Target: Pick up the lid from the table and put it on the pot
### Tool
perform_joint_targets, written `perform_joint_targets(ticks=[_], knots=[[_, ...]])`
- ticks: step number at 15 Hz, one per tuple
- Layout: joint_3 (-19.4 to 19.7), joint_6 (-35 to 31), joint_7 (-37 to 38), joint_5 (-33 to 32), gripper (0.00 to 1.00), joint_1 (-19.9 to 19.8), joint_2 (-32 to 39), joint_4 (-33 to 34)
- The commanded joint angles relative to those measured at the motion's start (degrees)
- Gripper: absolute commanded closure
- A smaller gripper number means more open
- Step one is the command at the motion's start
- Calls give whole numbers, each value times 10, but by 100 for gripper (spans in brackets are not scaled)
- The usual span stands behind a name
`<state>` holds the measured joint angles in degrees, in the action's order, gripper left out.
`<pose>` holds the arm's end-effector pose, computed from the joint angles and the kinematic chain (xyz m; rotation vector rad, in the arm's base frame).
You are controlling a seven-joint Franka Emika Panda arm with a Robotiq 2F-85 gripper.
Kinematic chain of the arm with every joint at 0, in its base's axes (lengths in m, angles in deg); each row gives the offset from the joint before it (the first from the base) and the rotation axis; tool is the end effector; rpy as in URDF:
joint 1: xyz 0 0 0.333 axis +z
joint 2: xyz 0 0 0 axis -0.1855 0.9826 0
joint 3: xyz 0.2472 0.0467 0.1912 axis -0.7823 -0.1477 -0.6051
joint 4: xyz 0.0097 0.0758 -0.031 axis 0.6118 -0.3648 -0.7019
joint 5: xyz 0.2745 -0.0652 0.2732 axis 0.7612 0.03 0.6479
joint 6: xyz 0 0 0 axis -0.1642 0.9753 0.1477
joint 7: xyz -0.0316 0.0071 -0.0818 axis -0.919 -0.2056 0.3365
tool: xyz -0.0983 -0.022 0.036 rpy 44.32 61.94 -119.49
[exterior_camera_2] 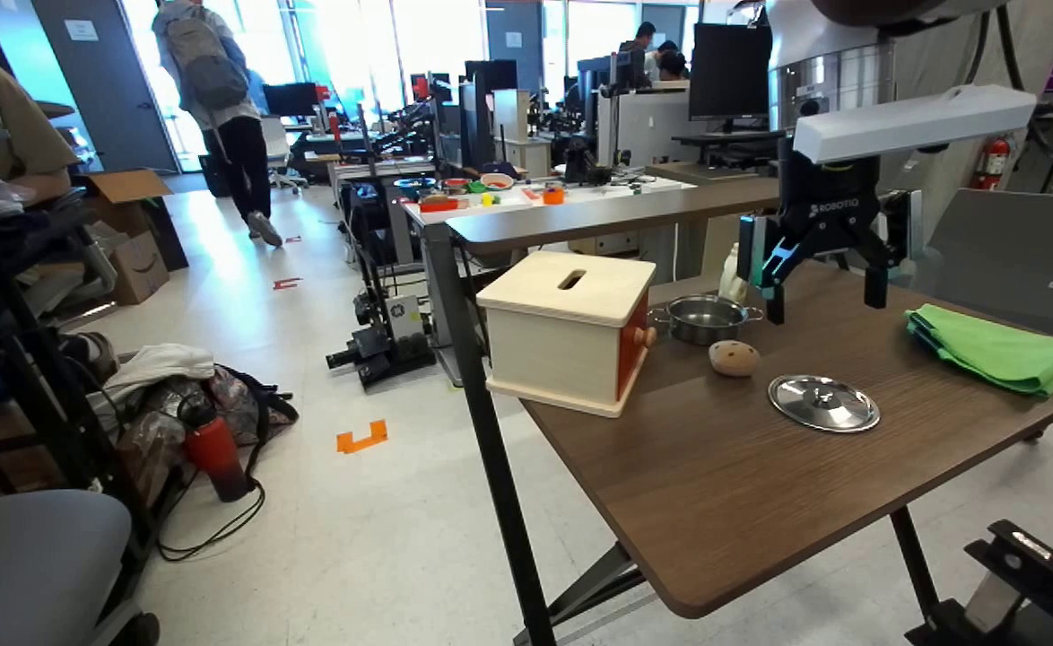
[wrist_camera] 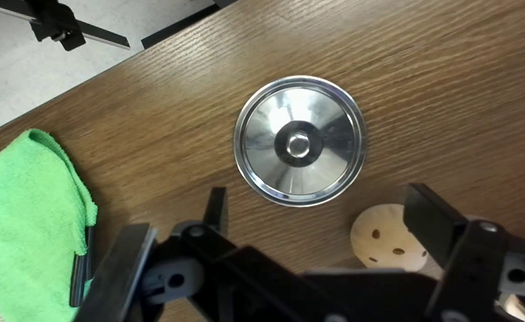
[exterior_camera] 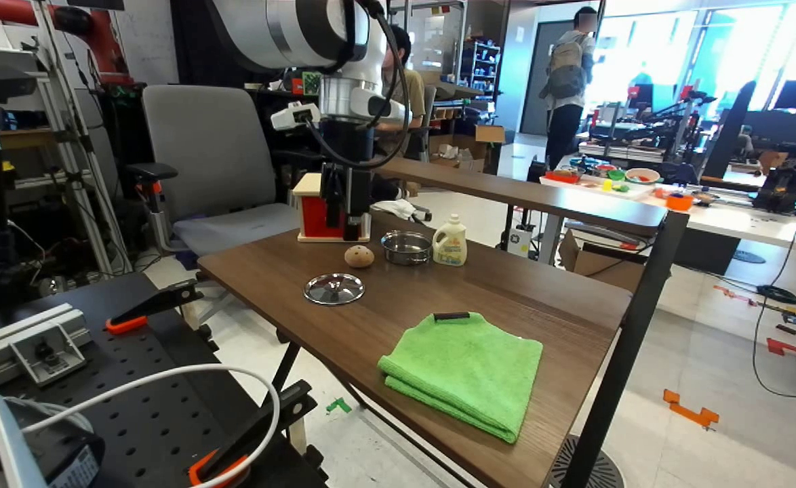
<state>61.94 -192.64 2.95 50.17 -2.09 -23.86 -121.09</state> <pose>0.5833 0.0851 0.1926 2.9576 -0.5115 -0.2314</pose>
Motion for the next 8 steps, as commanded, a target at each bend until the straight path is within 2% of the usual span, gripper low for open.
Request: perform_joint_targets(ticks=[1, 8], knots=[[10, 0, -5, 7, 0, 10, 0, 2], [16, -22, 16, -3, 0, 26, 9, -8]])
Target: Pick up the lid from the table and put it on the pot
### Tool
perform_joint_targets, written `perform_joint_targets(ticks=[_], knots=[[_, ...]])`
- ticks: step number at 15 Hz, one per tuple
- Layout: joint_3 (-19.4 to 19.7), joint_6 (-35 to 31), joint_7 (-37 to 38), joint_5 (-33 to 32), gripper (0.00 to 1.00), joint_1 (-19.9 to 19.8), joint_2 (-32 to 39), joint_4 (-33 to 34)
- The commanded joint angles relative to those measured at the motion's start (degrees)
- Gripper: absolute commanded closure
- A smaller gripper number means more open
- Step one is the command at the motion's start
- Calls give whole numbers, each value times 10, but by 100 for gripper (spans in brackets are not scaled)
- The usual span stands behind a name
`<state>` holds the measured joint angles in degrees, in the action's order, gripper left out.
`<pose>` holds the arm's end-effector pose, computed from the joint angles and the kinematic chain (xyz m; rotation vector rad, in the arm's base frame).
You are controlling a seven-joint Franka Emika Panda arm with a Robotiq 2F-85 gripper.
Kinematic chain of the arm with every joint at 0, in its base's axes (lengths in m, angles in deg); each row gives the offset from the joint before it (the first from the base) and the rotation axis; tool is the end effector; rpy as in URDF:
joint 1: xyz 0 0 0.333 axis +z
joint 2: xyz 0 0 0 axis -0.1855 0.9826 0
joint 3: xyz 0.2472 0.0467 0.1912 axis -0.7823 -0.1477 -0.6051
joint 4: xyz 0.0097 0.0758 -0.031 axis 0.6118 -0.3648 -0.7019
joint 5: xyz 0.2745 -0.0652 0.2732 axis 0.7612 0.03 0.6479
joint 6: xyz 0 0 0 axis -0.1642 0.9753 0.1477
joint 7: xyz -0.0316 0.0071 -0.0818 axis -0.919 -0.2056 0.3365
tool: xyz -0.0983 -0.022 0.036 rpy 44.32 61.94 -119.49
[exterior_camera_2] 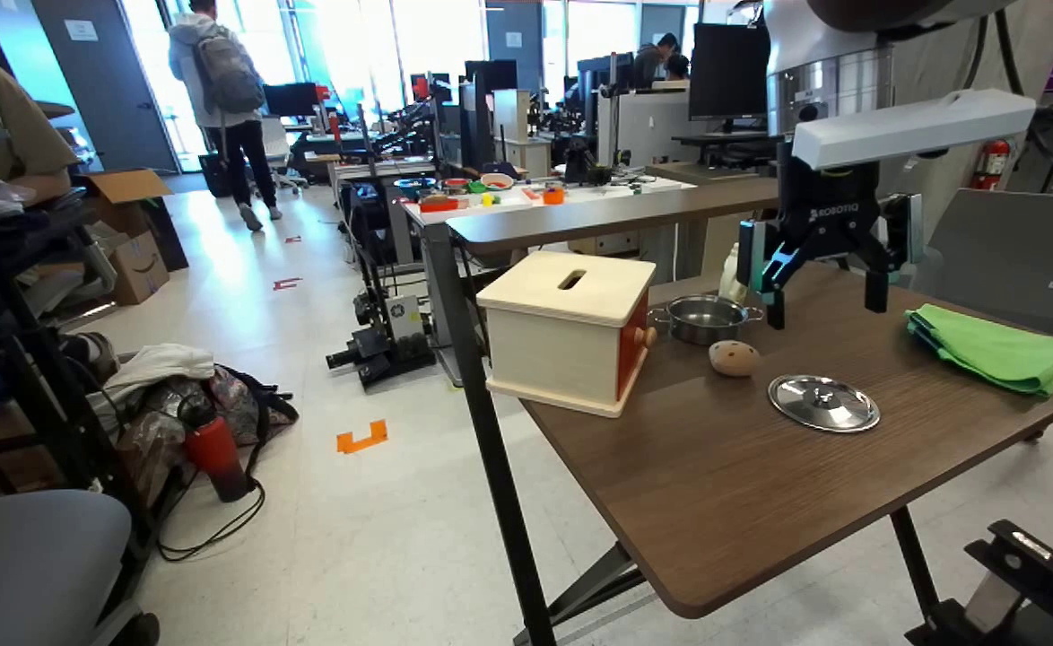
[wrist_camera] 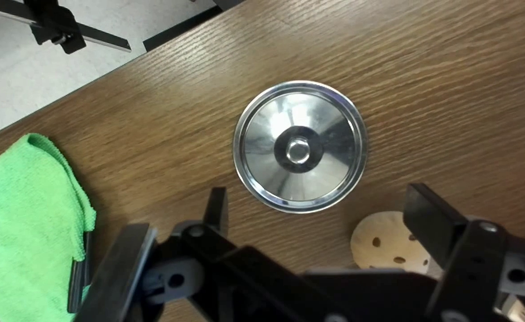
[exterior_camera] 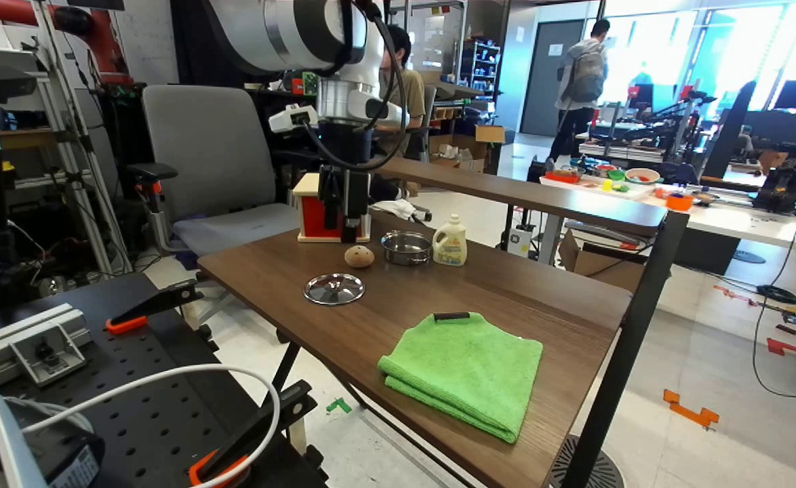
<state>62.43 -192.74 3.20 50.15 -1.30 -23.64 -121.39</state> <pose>0.5805 0.0878 0.1886 2.9505 -0.5069 -0.2382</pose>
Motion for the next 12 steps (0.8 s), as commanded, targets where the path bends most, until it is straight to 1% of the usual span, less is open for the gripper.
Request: perform_joint_targets(ticks=[1, 8, 12], knots=[[12, -23, 16, -2, 0, 21, 9, -7], [32, -113, 66, -12, 0, 48, 33, -27], [43, -149, 87, -7, 0, 61, 51, -39]])
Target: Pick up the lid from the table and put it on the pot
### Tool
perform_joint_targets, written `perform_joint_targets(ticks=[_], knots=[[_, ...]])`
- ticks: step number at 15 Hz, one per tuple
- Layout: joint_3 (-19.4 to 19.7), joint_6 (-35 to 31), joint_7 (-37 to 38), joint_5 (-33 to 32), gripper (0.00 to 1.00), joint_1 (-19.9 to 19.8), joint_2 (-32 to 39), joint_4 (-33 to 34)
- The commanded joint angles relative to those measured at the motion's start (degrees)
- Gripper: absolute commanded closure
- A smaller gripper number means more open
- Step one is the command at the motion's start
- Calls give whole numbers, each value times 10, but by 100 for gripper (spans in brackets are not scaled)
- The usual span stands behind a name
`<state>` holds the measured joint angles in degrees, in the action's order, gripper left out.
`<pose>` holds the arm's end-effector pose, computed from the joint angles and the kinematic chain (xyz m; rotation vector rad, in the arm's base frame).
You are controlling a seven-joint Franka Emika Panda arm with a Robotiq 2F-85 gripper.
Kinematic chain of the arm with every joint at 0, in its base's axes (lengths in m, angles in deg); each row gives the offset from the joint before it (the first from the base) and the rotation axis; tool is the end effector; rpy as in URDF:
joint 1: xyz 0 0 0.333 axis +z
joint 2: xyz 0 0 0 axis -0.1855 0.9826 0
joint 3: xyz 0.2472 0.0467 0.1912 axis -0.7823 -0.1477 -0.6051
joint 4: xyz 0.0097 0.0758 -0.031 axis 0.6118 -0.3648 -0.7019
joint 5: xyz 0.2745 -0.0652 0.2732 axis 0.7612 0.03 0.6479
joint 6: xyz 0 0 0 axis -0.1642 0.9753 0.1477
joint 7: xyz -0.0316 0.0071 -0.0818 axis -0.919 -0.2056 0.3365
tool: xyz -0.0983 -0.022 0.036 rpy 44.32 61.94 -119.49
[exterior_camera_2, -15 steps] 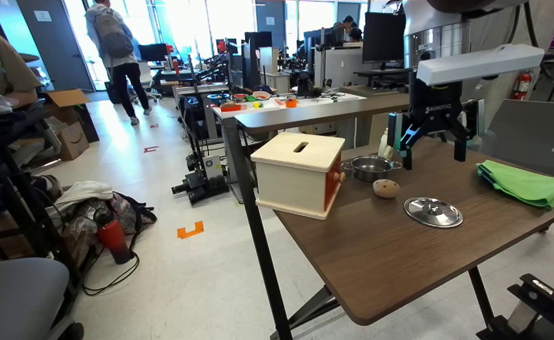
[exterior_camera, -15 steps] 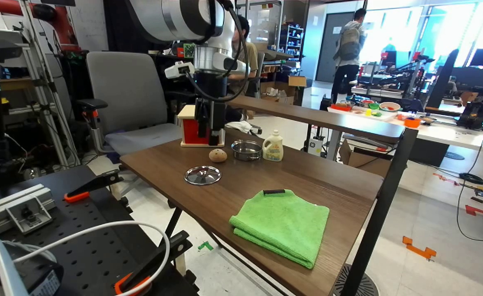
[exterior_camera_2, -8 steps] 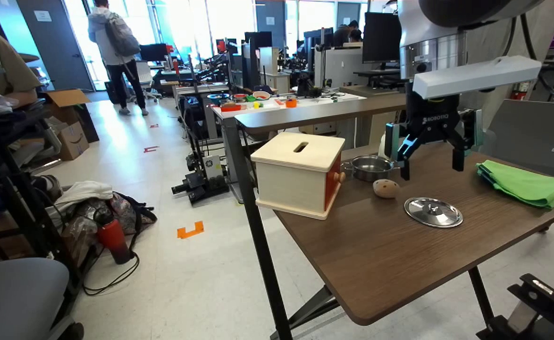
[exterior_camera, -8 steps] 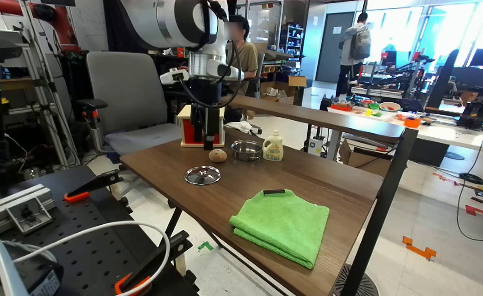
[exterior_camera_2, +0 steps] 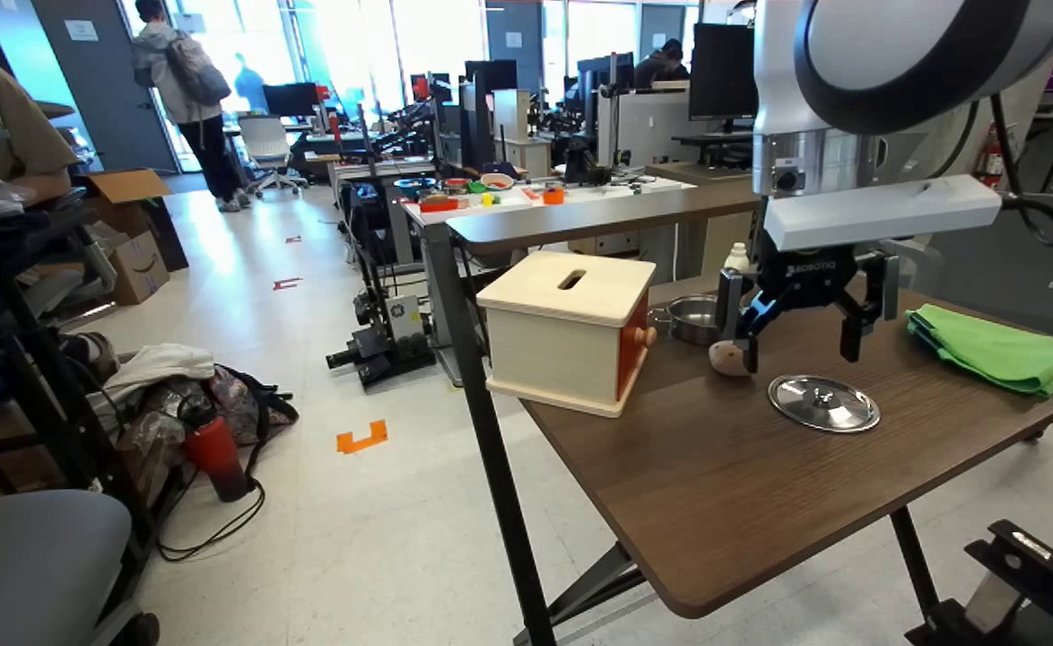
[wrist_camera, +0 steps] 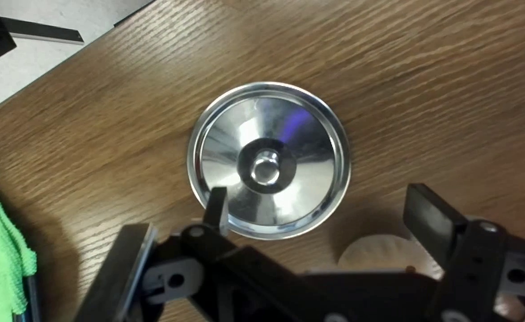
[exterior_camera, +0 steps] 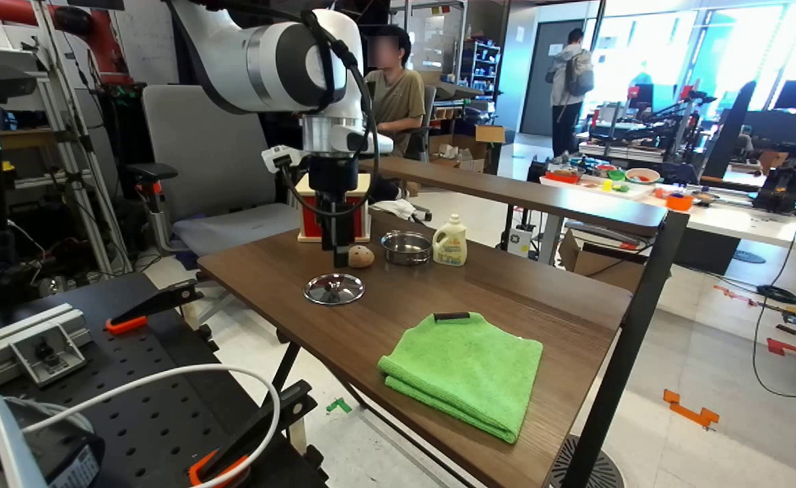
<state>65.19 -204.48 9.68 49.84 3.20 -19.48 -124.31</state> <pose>0.5695 0.1063 0.1432 2.9484 -0.6001 -0.1015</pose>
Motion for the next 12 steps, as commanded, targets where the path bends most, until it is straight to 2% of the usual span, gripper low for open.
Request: perform_joint_targets(ticks=[1, 10, 11, 12], knots=[[16, -39, 24, -1, 0, 17, 11, -14], [27, -67, 48, 6, 0, 18, 14, -40], [28, -66, 49, 6, 4, 18, 15, -39], [28, -66, 51, 6, 19, 18, 16, -40]])
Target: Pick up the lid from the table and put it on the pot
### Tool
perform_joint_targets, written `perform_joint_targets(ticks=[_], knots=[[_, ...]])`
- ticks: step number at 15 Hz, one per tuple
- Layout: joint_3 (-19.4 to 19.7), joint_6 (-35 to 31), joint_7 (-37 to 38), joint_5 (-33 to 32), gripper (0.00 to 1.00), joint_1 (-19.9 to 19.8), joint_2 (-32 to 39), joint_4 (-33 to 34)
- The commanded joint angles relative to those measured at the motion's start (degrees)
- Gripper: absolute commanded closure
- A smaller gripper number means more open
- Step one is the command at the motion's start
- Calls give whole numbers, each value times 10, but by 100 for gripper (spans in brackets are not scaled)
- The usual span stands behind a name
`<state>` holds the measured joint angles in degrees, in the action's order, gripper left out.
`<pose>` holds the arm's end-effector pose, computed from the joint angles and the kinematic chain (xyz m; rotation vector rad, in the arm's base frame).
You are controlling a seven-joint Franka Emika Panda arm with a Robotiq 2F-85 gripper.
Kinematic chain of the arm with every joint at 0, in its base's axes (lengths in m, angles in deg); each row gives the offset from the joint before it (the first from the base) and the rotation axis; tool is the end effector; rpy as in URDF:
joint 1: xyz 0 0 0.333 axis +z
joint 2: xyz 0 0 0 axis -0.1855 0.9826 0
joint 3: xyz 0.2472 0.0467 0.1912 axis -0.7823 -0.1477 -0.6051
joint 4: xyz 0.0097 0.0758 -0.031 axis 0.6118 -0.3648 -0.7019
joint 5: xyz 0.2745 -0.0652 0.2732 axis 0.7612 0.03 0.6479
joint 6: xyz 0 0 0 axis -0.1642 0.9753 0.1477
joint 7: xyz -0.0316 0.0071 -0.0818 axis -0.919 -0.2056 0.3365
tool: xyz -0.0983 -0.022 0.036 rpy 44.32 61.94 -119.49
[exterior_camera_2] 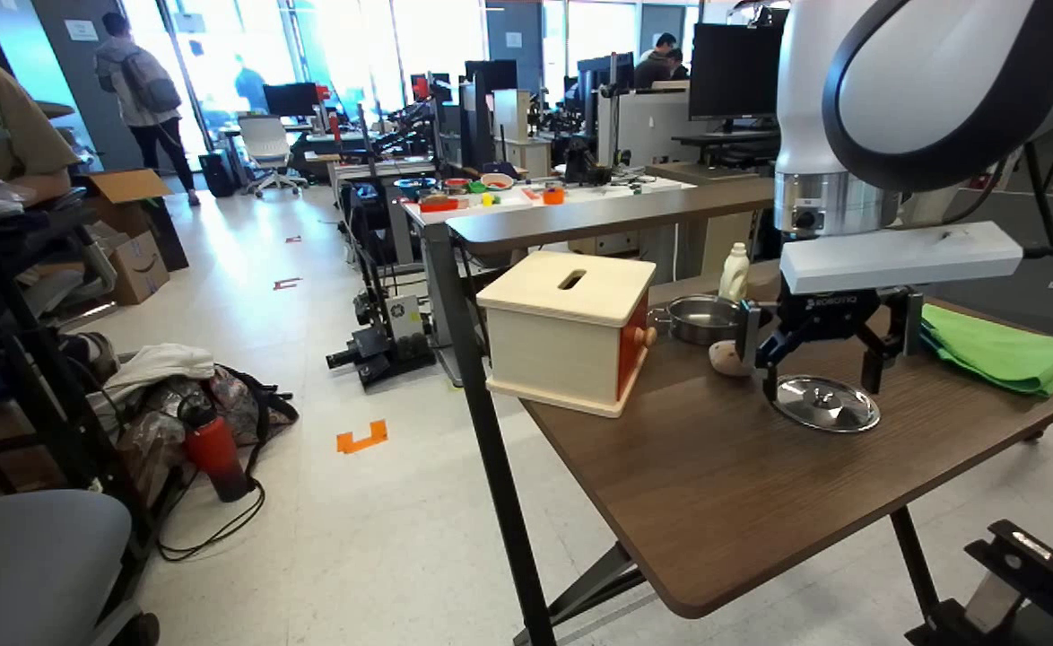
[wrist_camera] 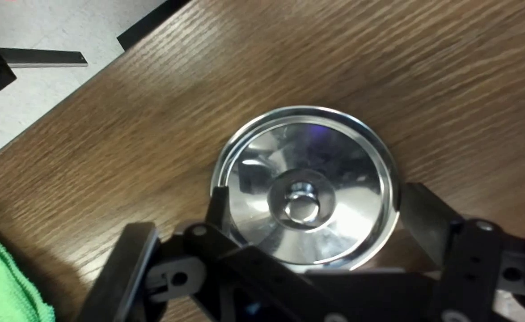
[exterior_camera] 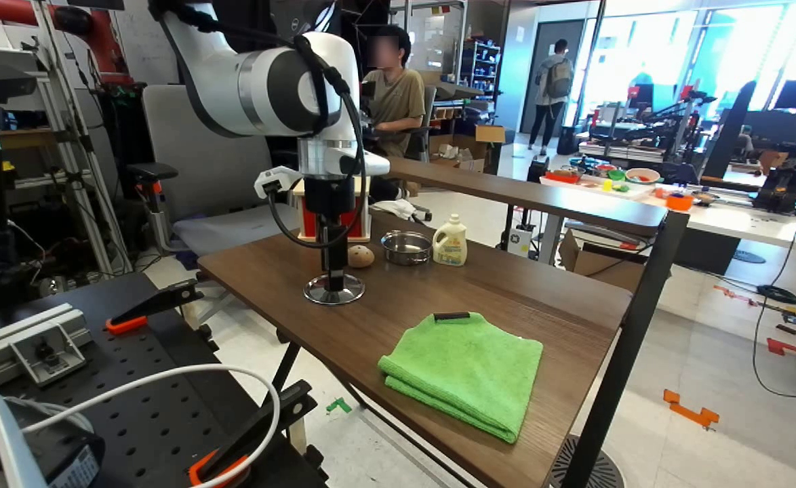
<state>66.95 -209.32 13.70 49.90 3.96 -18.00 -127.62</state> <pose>0.5521 0.0927 0.1168 2.9124 -0.7132 -0.0868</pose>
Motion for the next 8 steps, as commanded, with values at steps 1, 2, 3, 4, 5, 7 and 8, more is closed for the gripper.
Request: perform_joint_targets(ticks=[1, 2, 3, 4, 5, 7, 8], knots=[[11, -17, 12, 6, 29, 10, 2, -7], [11, -16, 13, 5, 29, 10, 2, -7], [12, -16, 14, 5, 37, 10, 3, -6], [12, -16, 14, 4, 44, 11, 3, -6], [12, -16, 15, 4, 54, 11, 3, -5], [13, -16, 17, 3, 68, 11, 3, -4], [14, -15, 17, 3, 75, 11, 3, -5]])
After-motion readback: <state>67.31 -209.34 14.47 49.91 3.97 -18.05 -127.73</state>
